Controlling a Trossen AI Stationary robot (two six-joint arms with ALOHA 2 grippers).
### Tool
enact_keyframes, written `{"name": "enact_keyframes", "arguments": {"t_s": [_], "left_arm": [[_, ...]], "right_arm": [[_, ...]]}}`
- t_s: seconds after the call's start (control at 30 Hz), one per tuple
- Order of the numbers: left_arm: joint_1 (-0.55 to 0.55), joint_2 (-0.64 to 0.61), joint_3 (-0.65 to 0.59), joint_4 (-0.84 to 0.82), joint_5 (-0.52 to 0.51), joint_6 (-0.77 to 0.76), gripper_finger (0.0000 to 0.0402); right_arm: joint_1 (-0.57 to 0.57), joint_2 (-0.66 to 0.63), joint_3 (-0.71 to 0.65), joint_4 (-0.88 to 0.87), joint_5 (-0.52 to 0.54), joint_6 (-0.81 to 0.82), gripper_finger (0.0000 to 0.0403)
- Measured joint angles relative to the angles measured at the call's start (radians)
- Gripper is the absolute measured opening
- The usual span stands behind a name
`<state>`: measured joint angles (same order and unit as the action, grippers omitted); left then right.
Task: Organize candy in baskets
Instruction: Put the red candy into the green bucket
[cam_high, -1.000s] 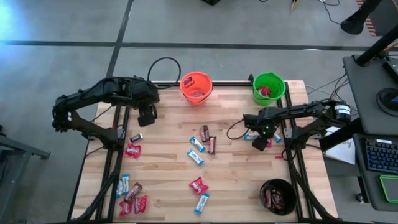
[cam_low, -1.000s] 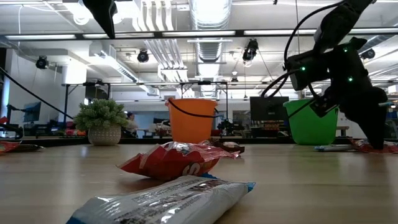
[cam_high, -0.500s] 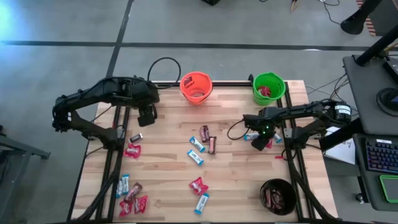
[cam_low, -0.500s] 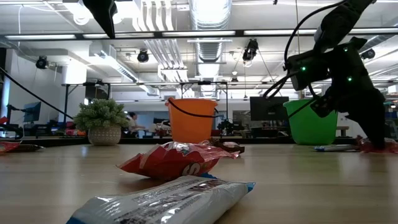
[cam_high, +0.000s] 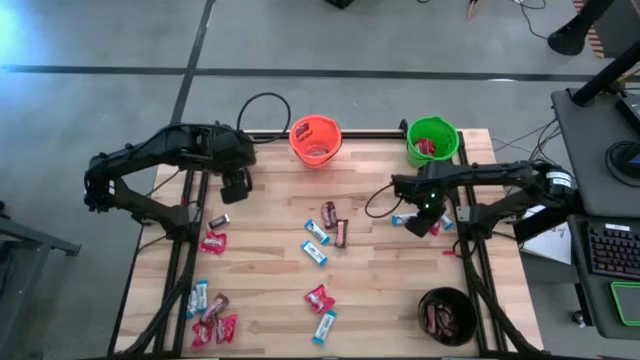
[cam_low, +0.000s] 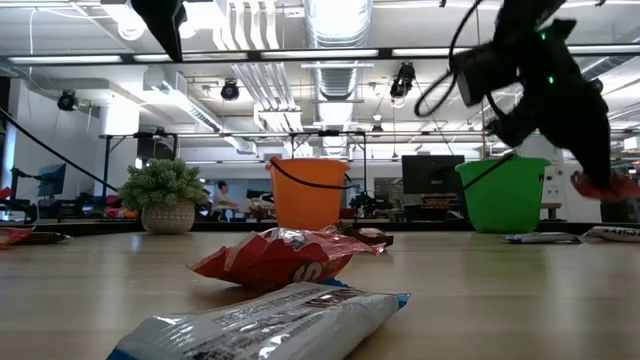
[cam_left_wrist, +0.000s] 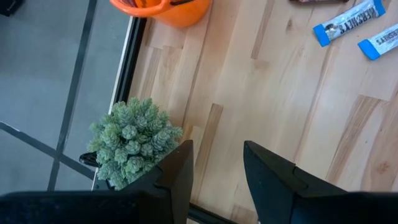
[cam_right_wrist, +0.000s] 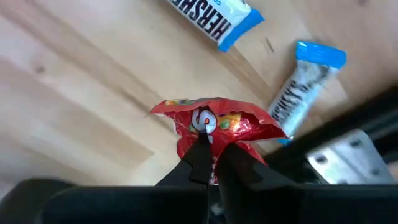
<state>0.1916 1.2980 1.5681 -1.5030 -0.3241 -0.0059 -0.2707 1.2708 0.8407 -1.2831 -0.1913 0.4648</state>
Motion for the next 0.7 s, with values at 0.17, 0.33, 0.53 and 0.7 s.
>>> {"name": "enact_keyframes", "arguments": {"t_s": [0.17,0.33,0.53,0.7], "left_arm": [[0.0,0.0,0.0,-0.005,0.0,0.0,0.0123],[0.0,0.0,0.0,-0.005,-0.006,0.064,0.0123],[0.0,0.0,0.0,0.013,-0.035,0.124,0.0123],[0.018,0.0,0.0,0.067,-0.103,0.208,0.0123]], "right_arm": [[0.0,-0.054,0.145,-0.097,0.001,0.036,0.0009],[0.0,-0.105,0.295,-0.11,0.012,0.1,0.0009],[0.0,-0.136,0.473,-0.129,0.158,0.158,0.0009],[-0.012,-0.138,0.598,-0.142,0.263,0.142,0.0009]]}}
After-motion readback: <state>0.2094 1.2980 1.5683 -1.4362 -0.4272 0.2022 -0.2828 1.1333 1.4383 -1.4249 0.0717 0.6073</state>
